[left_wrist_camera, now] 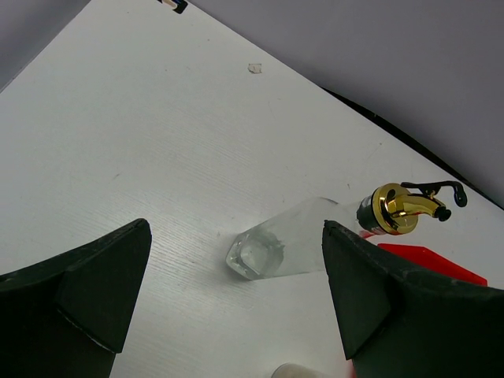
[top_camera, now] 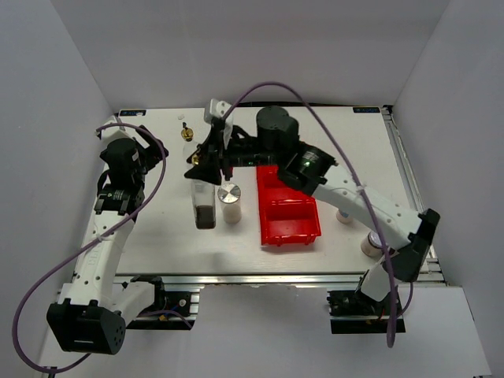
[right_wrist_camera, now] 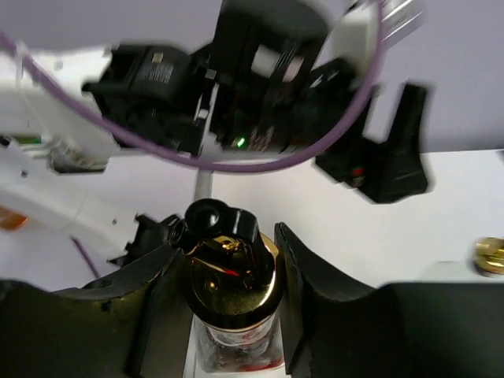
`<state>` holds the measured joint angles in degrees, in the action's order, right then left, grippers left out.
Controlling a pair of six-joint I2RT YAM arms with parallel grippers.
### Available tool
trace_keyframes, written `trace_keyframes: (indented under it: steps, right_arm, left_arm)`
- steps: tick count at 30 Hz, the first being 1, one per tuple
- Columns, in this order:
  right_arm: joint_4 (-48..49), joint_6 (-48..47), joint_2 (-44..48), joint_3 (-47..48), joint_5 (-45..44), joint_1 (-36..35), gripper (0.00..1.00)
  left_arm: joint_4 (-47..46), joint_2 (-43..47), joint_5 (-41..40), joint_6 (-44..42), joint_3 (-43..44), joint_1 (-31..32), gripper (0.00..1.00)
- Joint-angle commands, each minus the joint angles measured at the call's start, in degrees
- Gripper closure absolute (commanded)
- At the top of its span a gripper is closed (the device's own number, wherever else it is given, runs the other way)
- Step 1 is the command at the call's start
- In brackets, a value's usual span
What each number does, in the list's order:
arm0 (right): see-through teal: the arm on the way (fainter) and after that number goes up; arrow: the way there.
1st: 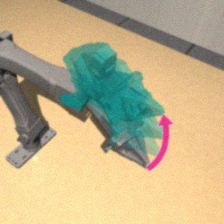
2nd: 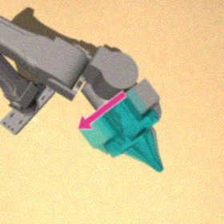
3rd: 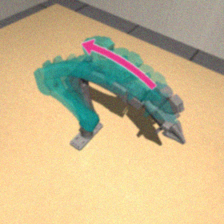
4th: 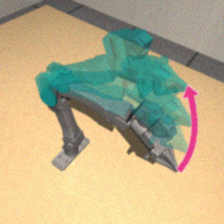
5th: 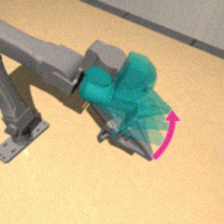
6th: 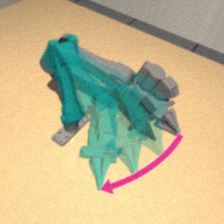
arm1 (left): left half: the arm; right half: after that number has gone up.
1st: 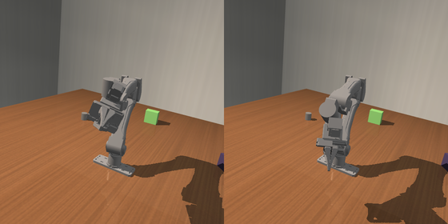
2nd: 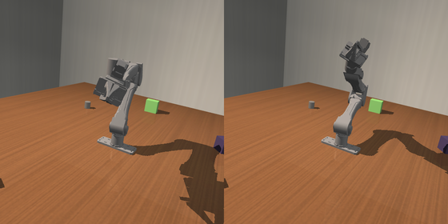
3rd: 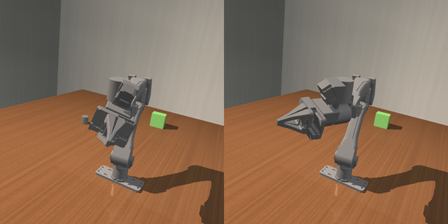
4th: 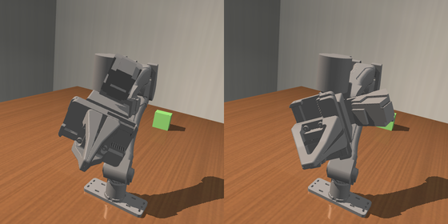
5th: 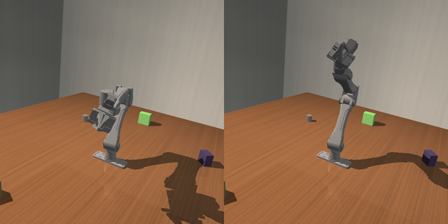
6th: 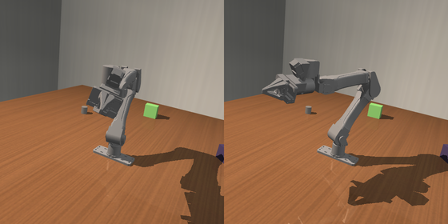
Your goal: Organize the condiment bottles
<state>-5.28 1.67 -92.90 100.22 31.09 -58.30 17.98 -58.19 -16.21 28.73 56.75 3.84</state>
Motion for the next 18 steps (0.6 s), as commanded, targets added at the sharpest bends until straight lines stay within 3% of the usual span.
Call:
trace_keyframes:
  steps: [1,6,10,18]
  right_arm:
    - [-6.21,-4.21,4.05,8.39,-10.93,0.99,1.00]
    - [-13.26,-2.38,1.50,19.02,-14.75,11.18,1.00]
    - [-12.74,-2.11,1.06,18.61,-17.81,19.18,1.00]
    - [-10.72,-3.96,-3.68,17.37,-15.27,31.14,1.00]
  left_arm:
    - [1.01,2.38,0.56,-0.87,2.22,-0.06,0.02]
    - [1.01,3.96,2.05,-1.57,2.40,-0.06,0.02]
    - [-1.01,4.93,6.09,-3.76,0.91,-0.06,0.02]
    - [-5.67,5.20,12.78,-5.70,-1.73,-0.06,0.02]
